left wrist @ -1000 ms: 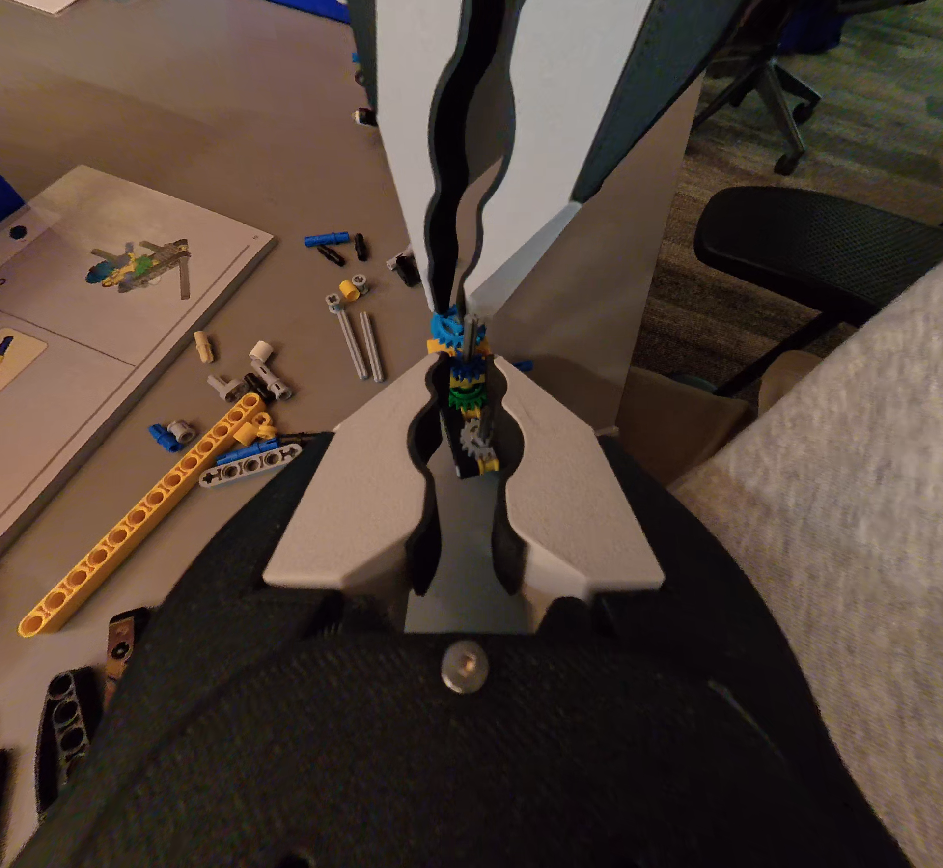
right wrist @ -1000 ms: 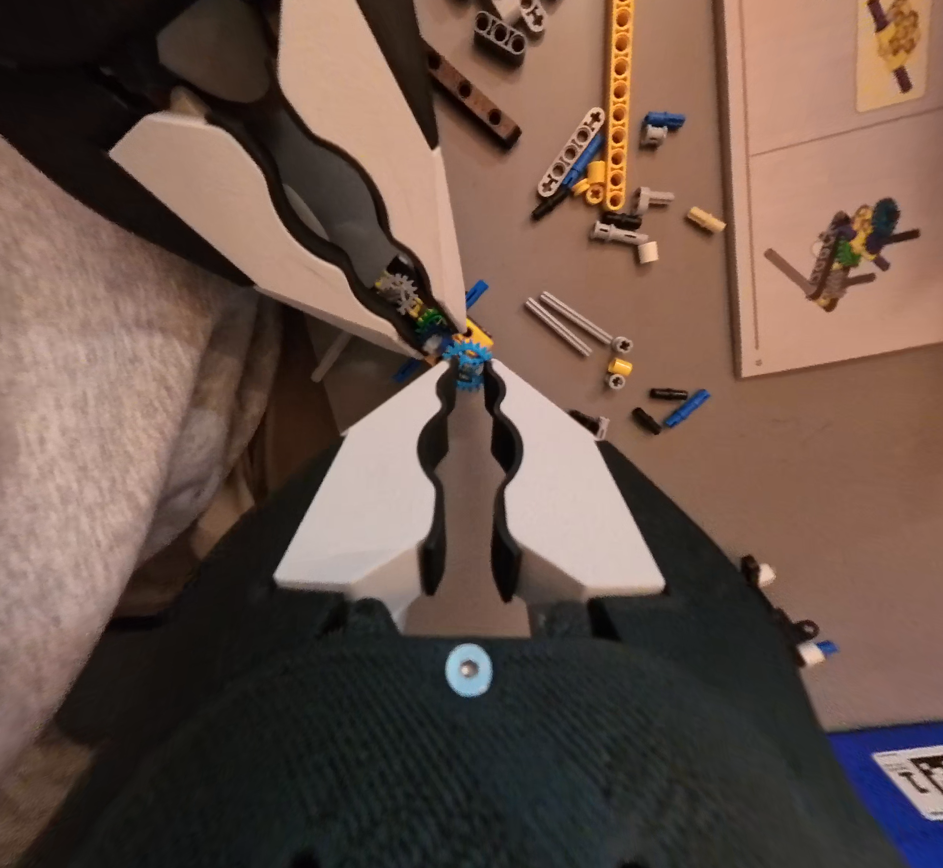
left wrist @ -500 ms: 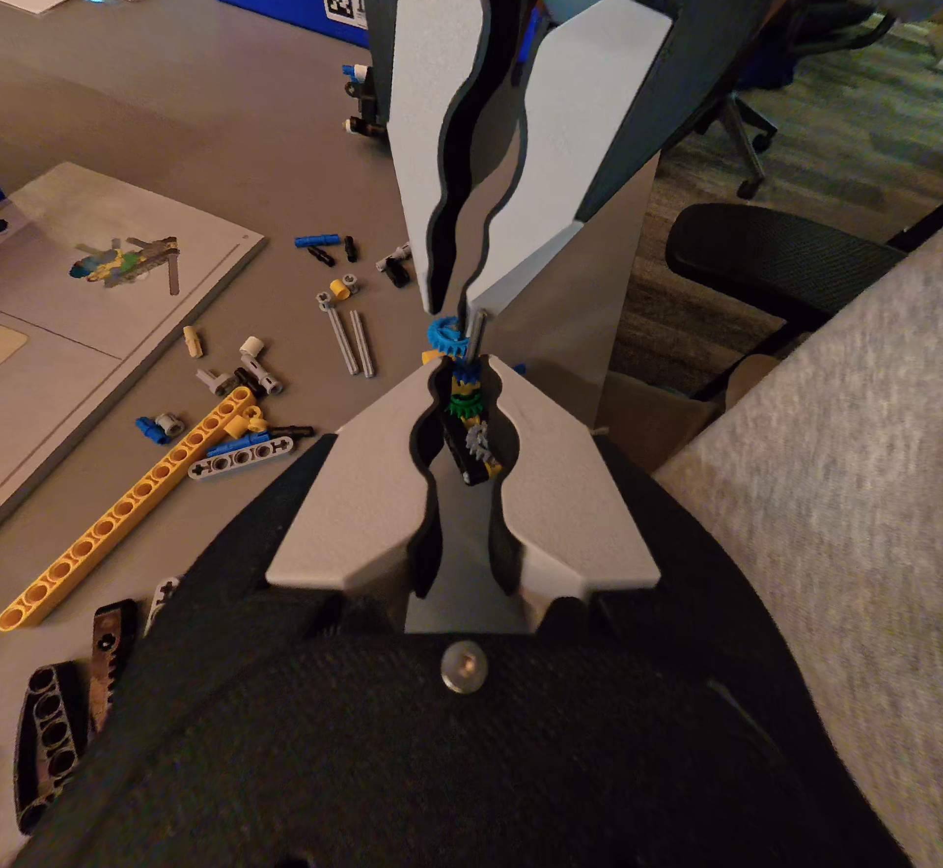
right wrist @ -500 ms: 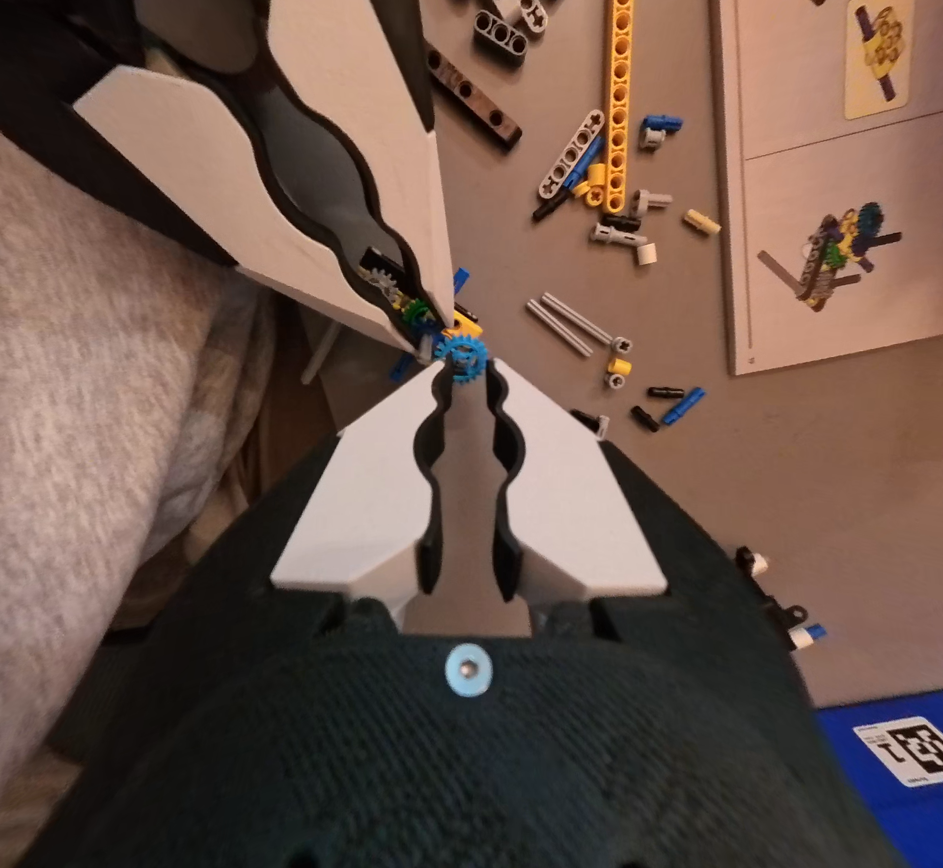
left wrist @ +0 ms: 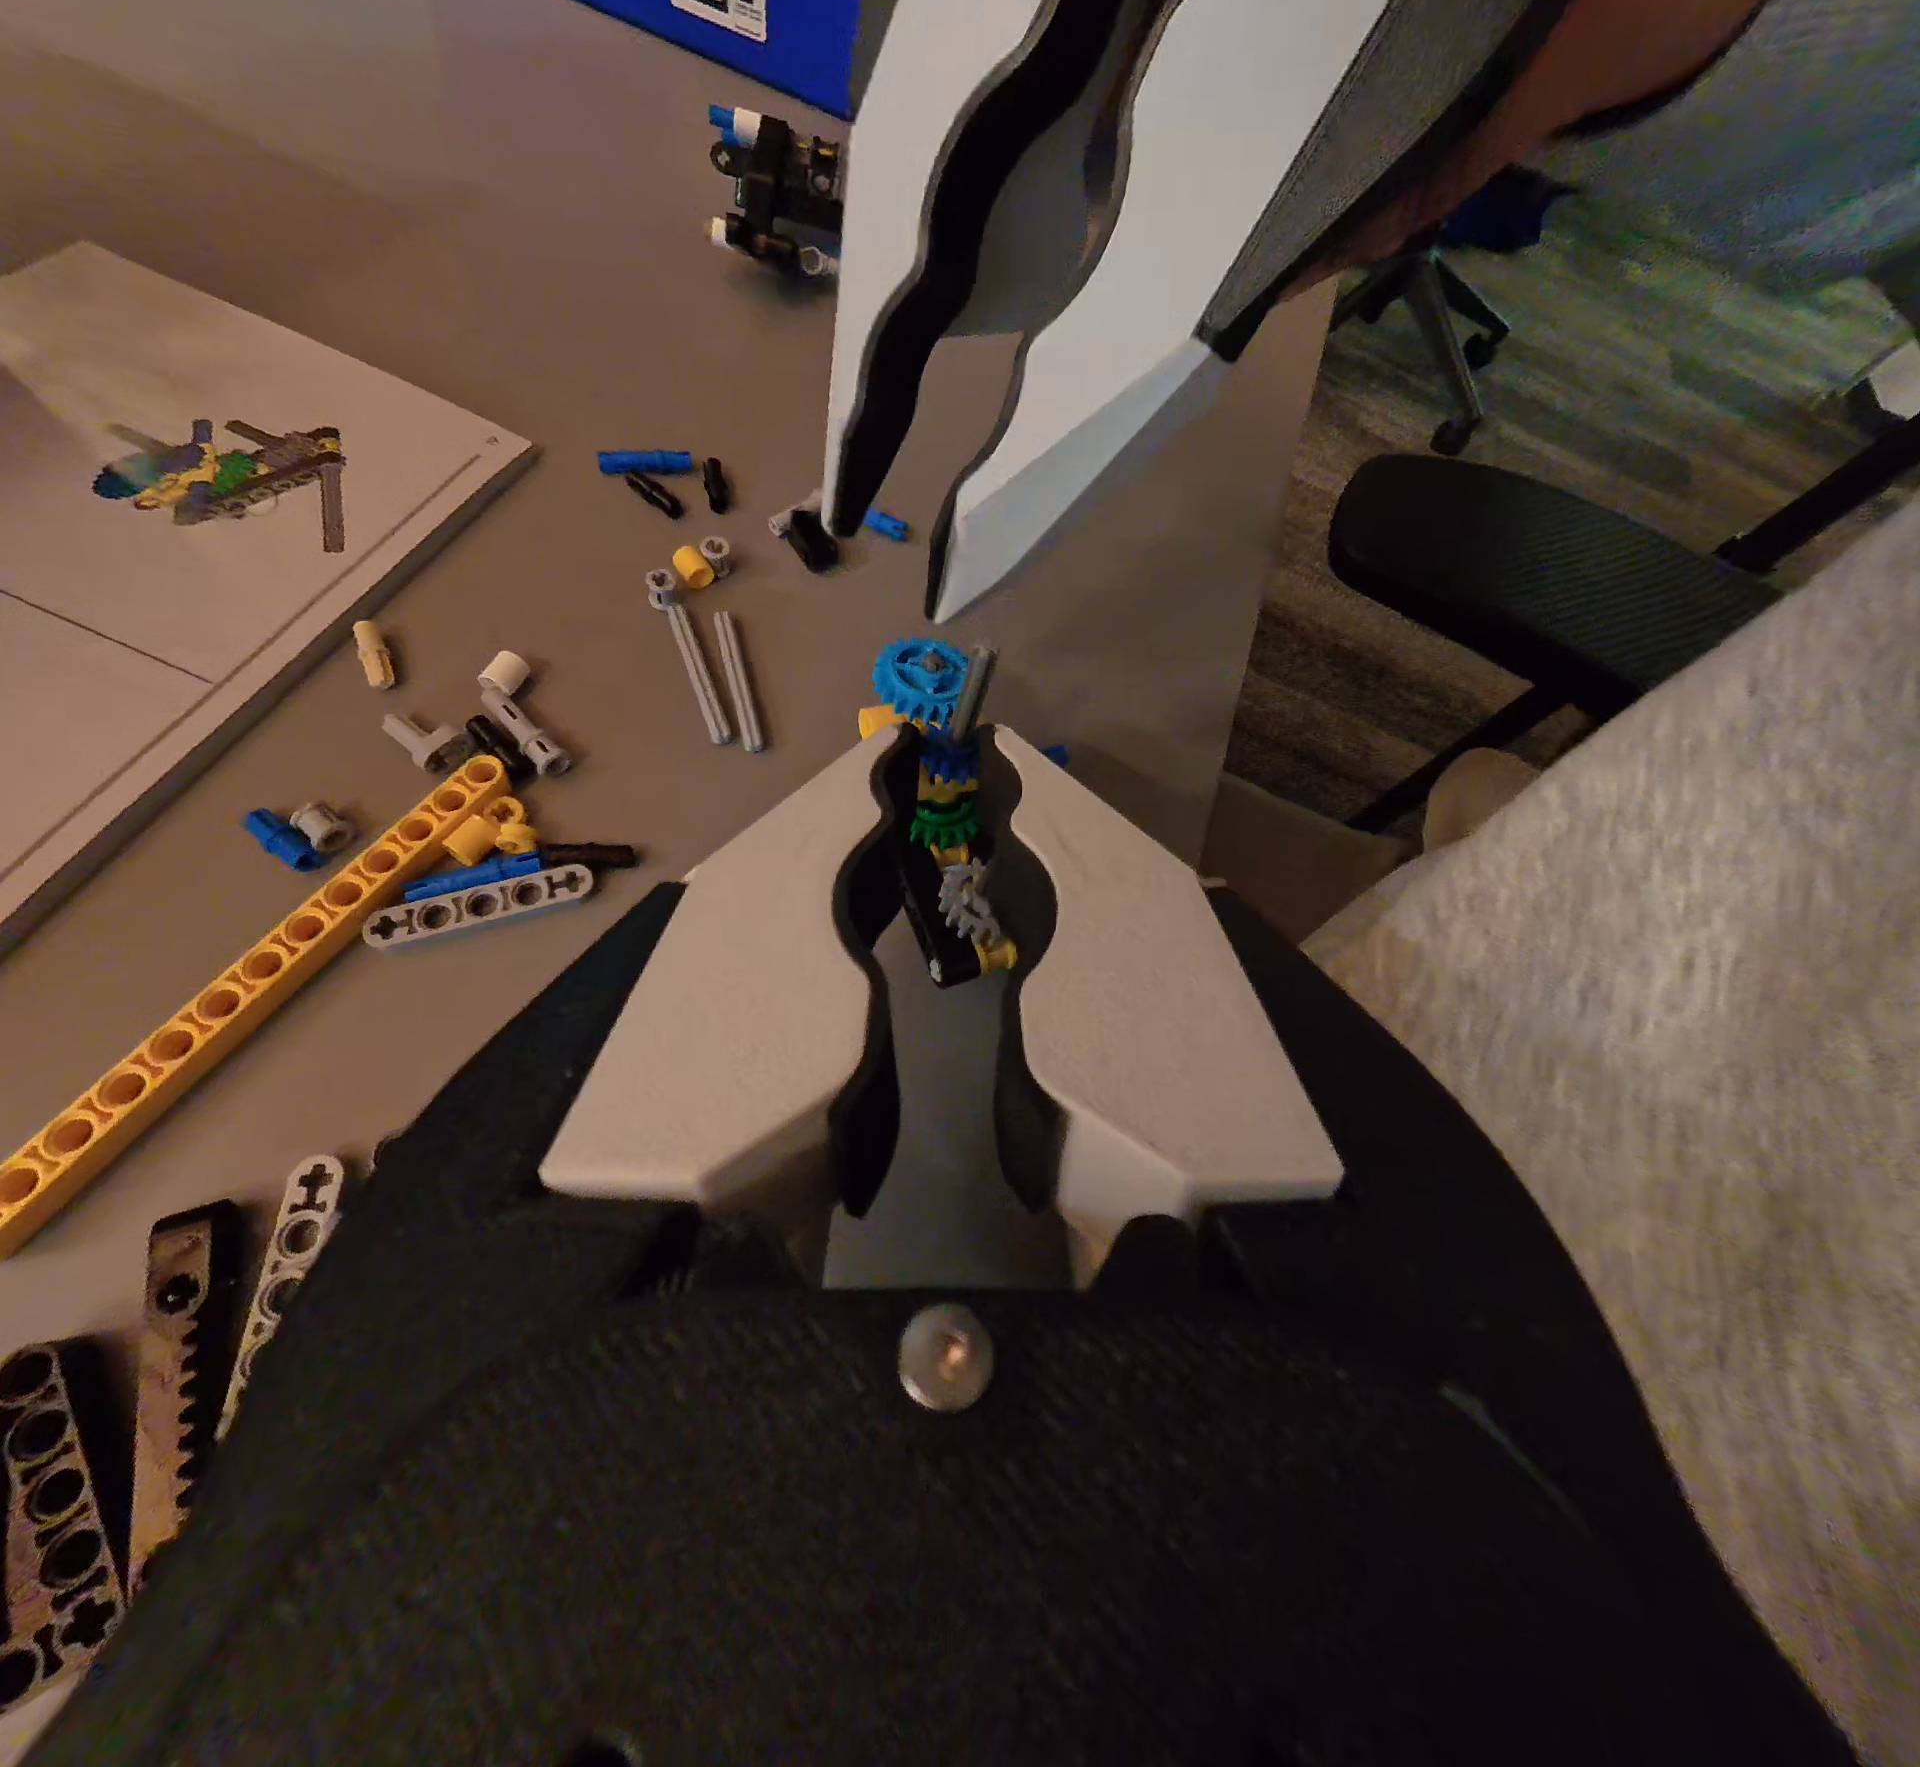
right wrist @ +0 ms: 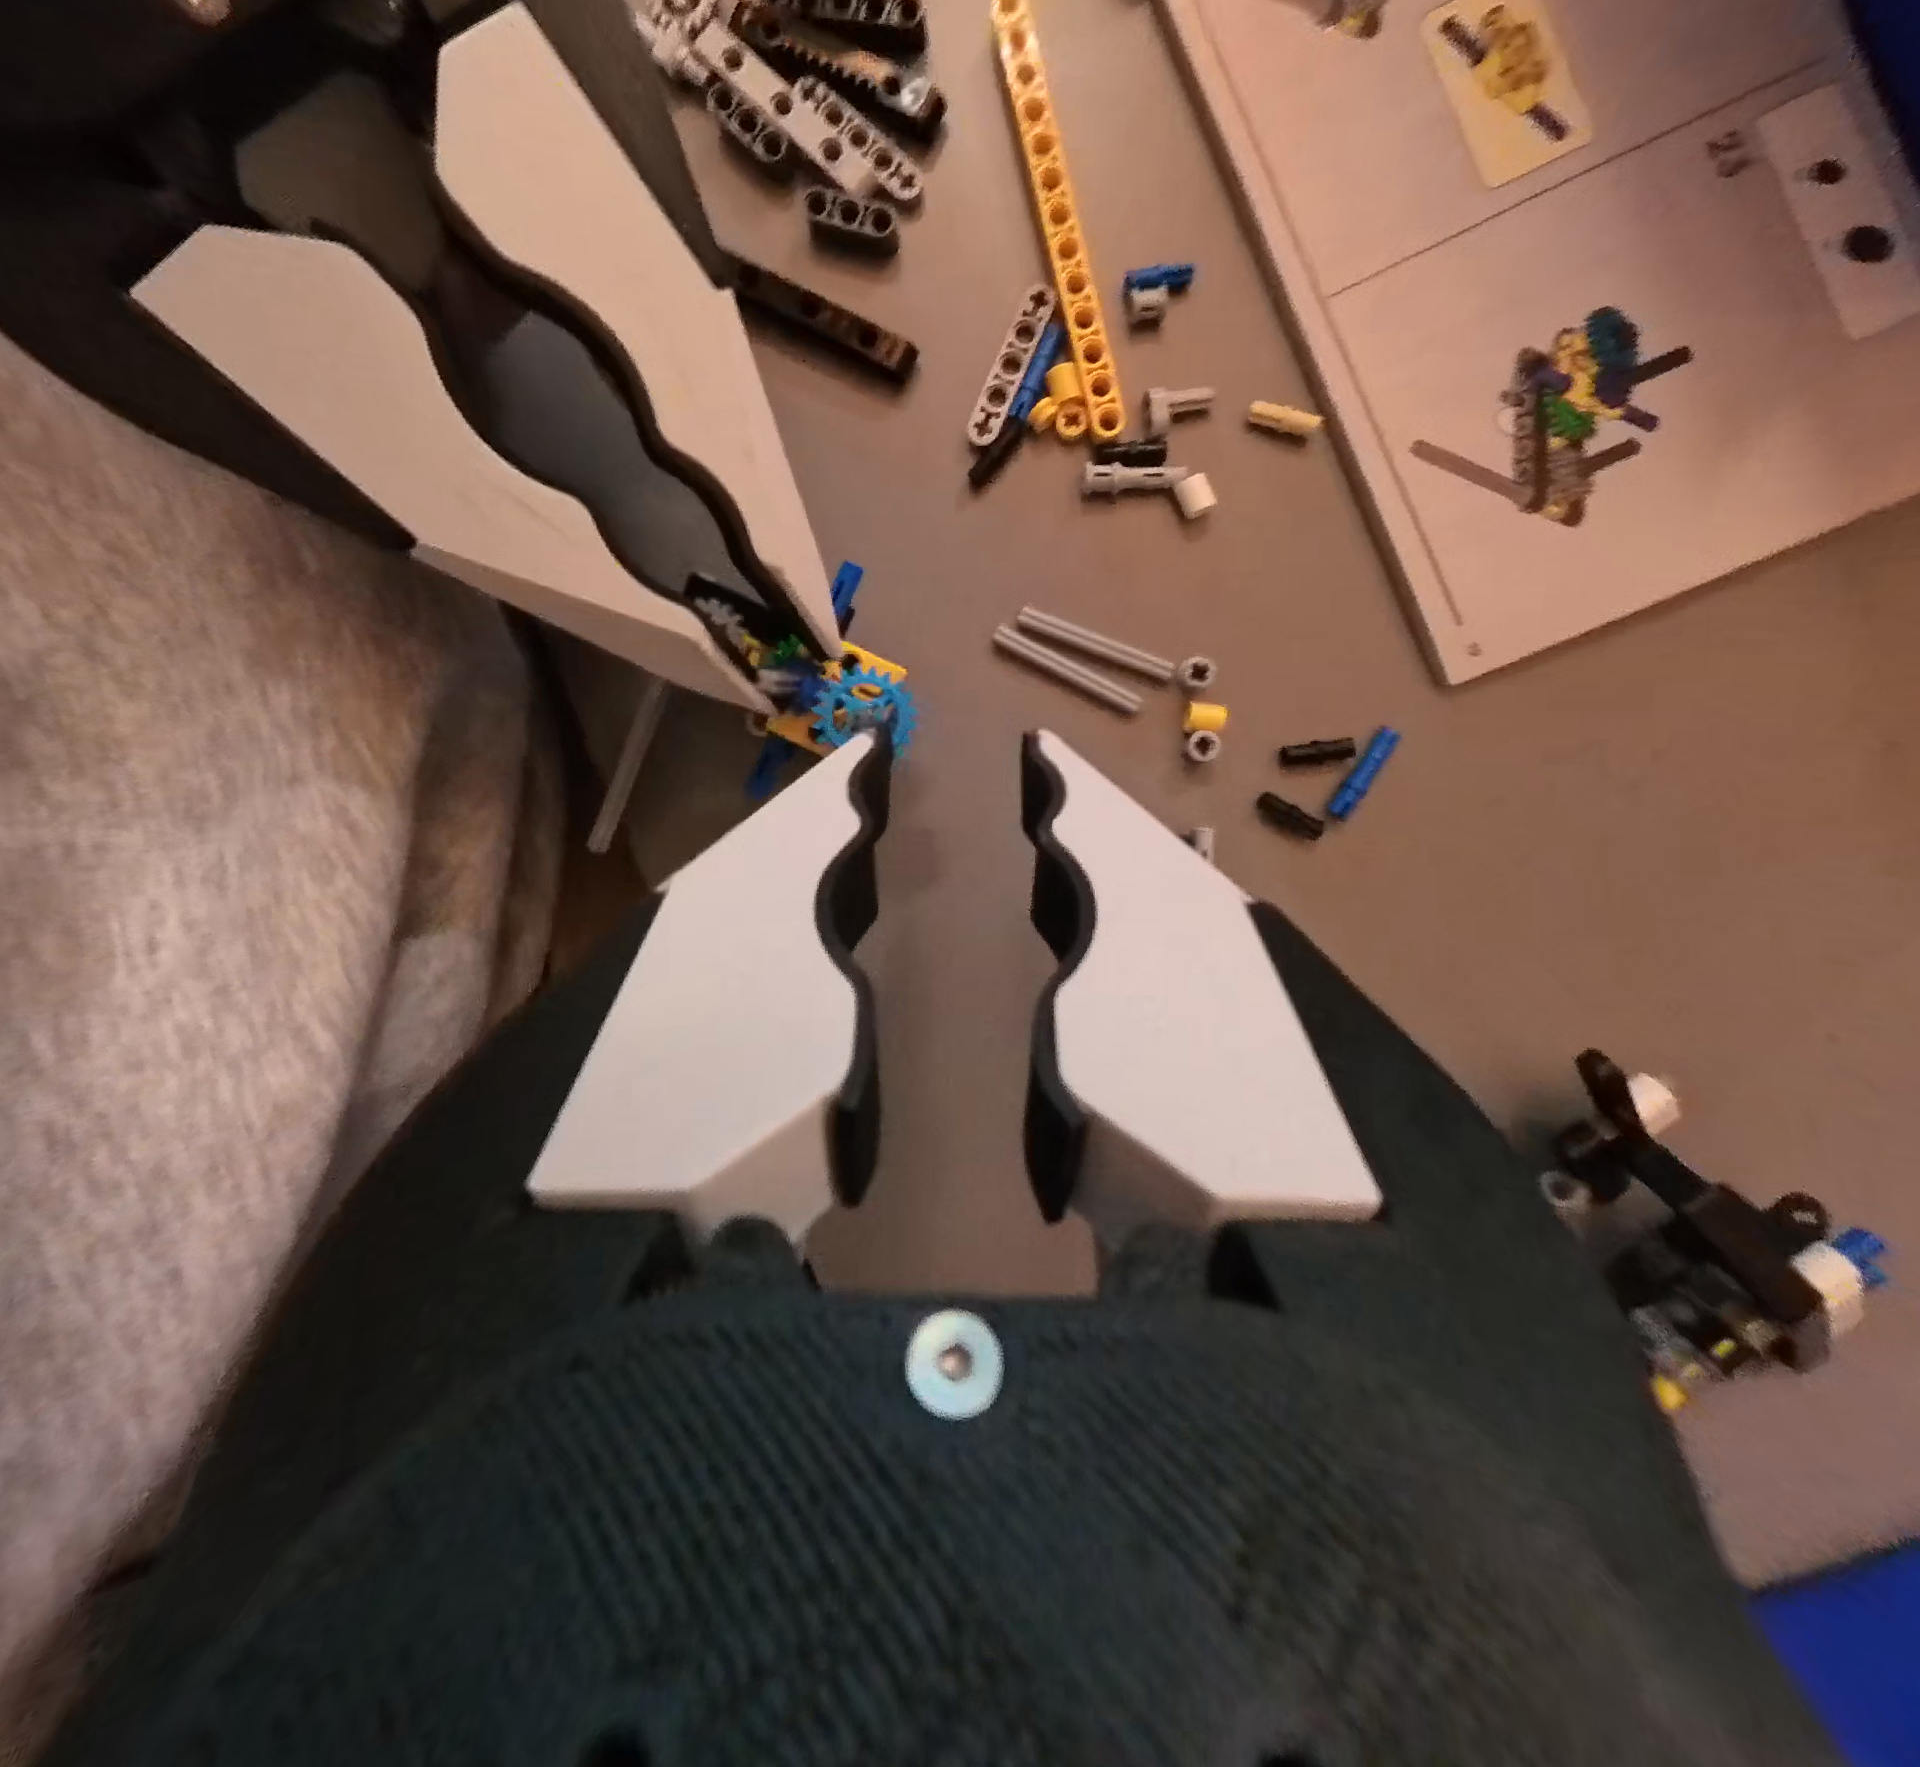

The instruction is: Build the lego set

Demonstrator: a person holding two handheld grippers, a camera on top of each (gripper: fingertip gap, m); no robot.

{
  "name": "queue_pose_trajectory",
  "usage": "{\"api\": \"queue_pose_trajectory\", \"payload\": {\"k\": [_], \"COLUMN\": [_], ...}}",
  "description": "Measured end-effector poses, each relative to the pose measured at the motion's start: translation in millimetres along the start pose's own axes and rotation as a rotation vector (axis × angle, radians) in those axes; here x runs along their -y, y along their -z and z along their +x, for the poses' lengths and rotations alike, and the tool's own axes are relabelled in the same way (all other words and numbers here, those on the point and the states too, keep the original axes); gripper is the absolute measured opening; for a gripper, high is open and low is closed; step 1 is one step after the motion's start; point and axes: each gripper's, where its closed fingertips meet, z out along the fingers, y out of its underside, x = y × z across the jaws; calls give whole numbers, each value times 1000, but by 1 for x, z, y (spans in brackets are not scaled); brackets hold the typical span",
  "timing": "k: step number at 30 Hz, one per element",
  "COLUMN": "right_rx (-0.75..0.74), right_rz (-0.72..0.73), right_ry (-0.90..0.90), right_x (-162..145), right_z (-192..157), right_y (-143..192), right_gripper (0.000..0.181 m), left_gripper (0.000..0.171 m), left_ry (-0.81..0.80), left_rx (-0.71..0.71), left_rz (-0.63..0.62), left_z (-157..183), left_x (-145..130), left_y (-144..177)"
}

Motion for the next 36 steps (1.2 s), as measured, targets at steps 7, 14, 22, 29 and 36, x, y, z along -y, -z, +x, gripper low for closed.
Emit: {"api": "queue_pose_trajectory", "payload": {"k": [7, 14, 22, 29, 36], "right_rx": [-131, -165, -224, -198, -190], "right_rz": [299, 672, 866, 931, 905], "right_ry": [-119, -293, -245, -296, -323], "right_x": [9, 17, 15, 9, 8], "right_z": [21, 35, 40, 48, 52], "right_y": [17, 27, 45, 51, 46], "right_gripper": [27, 44, 37, 36, 37], "left_gripper": [8, 6, 11, 15, 16], "left_ry": [48, 35, 31, 35, 84], "left_rx": [-7, 49, 44, 30, 0], "left_rz": [5, 35, 20, 26, 52], "left_z": [-6, -17, -17, -16, -18], "left_x": [1, 8, 7, 8, 10], "left_y": [0, 0, -3, -2, 1]}}
